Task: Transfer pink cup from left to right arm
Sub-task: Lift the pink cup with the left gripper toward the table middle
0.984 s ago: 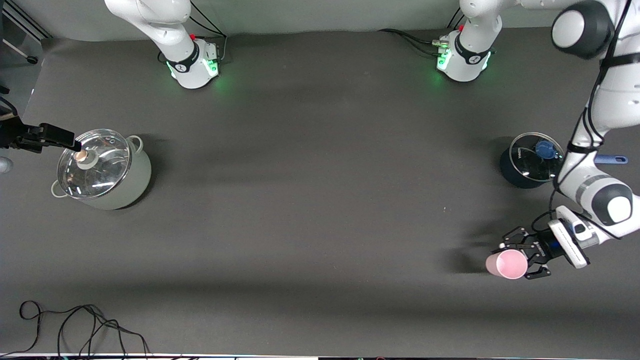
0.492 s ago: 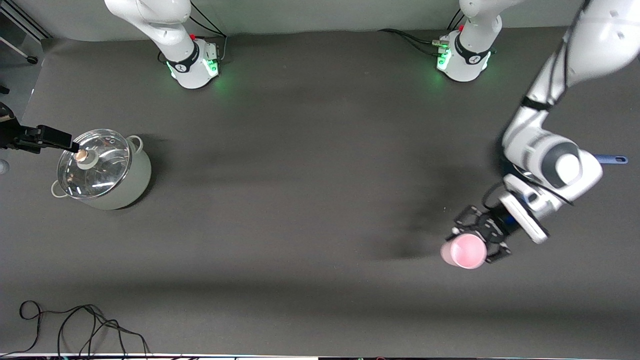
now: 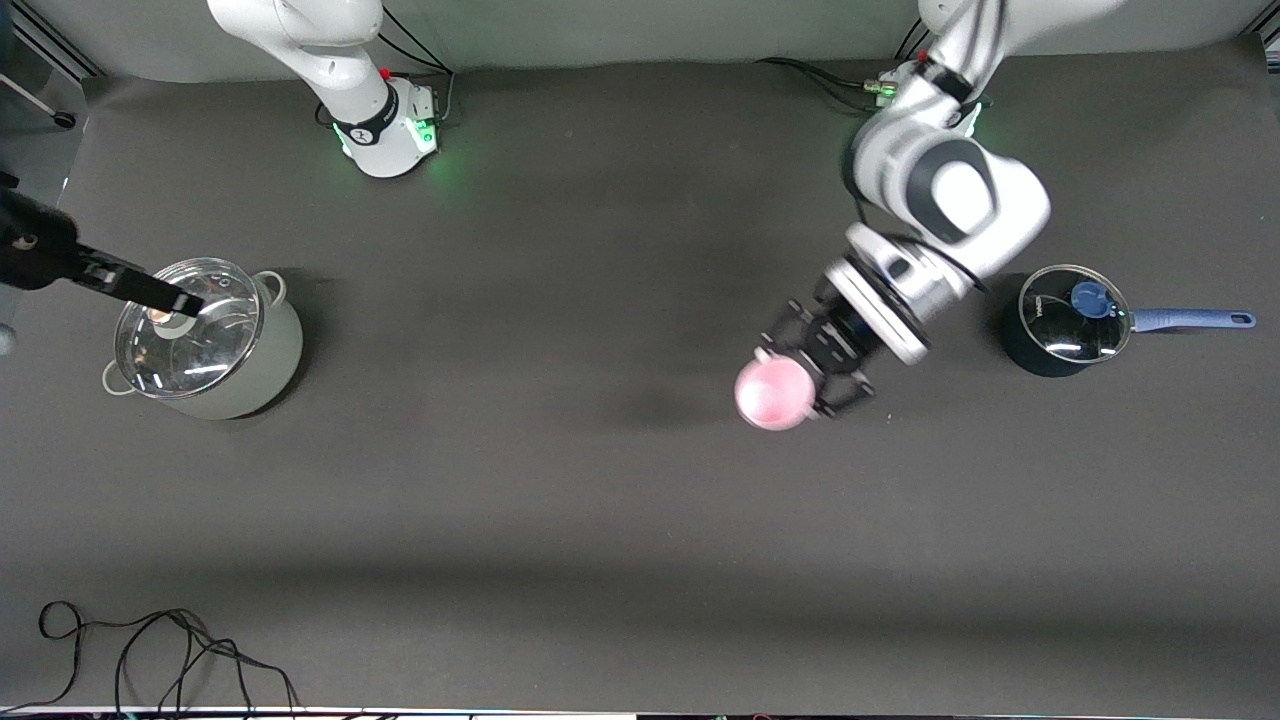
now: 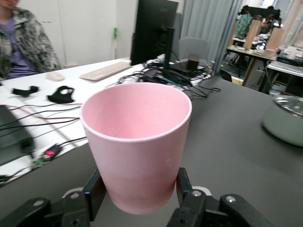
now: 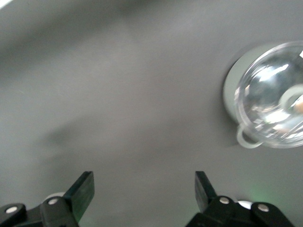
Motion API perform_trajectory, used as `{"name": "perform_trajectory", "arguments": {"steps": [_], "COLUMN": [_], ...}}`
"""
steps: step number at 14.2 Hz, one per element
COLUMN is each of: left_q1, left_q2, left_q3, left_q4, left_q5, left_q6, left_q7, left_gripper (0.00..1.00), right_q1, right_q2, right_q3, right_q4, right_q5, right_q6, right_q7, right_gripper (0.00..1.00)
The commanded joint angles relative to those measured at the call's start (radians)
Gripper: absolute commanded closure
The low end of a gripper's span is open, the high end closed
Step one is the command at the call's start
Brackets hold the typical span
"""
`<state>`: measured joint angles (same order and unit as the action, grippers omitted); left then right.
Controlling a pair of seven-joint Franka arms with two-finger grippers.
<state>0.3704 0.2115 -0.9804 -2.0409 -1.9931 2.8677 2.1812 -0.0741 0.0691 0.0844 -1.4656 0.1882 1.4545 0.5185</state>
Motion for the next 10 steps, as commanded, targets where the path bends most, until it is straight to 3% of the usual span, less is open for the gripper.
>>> {"name": "perform_trajectory", "arguments": {"steps": [1, 5, 10], "left_q1": [0.013, 0.007, -0.042], "left_q2": [-0.083, -0.089, -0.087], "left_q3": [-0.124, -0.248, -0.258], "left_q4": [-0.03, 0.053, 0.099], "left_q5": [-0.029, -0.029, -0.027], "left_q6": [0.097, 0.223, 0.294], "left_q7": [-0.073, -0.171, -0.204], "left_gripper": [0.7, 0.7, 0.7], "right_q1": [0.086, 0.216, 0.396], "right_q2": [0.026, 0.064, 0.112], "right_q3": [-0.005, -0.005, -0.005], "right_q4": [0.082, 0.169, 0.249], "right_q5": [0.05, 0.056, 0.06], "right_q6": [-0.008, -0.003, 0.006], "right_q7": [0.257, 0.575, 0.892], "right_gripper": [0.06, 0.06, 0.06]}}
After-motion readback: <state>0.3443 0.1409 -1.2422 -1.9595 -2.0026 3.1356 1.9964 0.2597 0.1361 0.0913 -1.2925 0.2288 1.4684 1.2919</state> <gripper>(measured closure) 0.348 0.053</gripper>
